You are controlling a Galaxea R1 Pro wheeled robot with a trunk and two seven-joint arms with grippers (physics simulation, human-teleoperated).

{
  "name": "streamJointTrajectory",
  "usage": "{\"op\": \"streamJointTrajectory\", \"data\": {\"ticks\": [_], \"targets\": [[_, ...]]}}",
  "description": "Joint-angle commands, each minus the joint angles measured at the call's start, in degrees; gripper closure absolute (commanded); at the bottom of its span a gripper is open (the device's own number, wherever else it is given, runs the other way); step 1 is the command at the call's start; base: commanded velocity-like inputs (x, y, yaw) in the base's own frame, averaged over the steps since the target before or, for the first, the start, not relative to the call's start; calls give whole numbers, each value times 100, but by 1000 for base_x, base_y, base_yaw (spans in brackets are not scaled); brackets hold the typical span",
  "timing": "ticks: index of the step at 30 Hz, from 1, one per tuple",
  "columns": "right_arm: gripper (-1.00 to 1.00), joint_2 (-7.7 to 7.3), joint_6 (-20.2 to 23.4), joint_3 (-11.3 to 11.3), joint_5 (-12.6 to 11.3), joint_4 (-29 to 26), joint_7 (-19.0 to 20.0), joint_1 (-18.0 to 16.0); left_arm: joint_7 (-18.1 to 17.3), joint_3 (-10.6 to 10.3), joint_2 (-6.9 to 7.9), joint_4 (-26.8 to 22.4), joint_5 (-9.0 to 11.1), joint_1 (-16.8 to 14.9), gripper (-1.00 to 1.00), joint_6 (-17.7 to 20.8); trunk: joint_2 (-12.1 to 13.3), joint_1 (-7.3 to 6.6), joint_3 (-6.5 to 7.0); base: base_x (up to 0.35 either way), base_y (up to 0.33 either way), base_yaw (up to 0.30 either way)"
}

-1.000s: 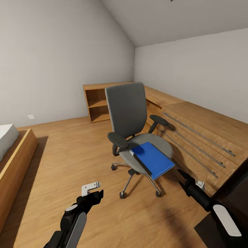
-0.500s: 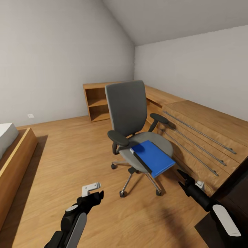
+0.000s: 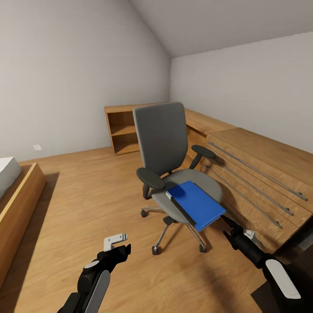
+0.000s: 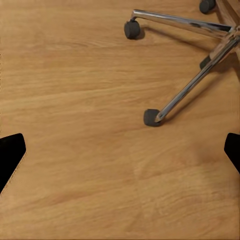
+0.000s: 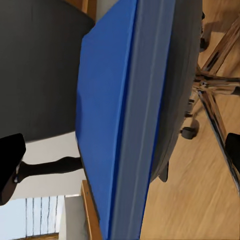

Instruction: In the bedroom, organize the workspace by keeping the computer under the desk, ensuring the monitor is on the desk, placing the keyboard on the desk next to the monitor, placing the mouse on the desk next to the keyboard, moving the folder from the swivel chair onto the desk next to the mouse, stacking the notebook on top of the folder with the pen on top of the notebook, and positioning the swivel chair next to the desk.

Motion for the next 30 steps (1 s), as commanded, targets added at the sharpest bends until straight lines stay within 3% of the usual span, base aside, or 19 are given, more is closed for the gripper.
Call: {"op": "streamJointTrajectory", "data": {"ticks": [1, 30], "targets": [[-100, 6, 42, -11, -24, 3, 3, -4, 55, -6, 1, -6, 60, -3, -100, 12, -2, 0, -5, 96, 61, 0], [-100, 34, 30, 85, -2, 458, -18, -4, 50, -6, 1, -7, 60, -4, -100, 34, -2, 0, -5, 31, 23, 0]]}}
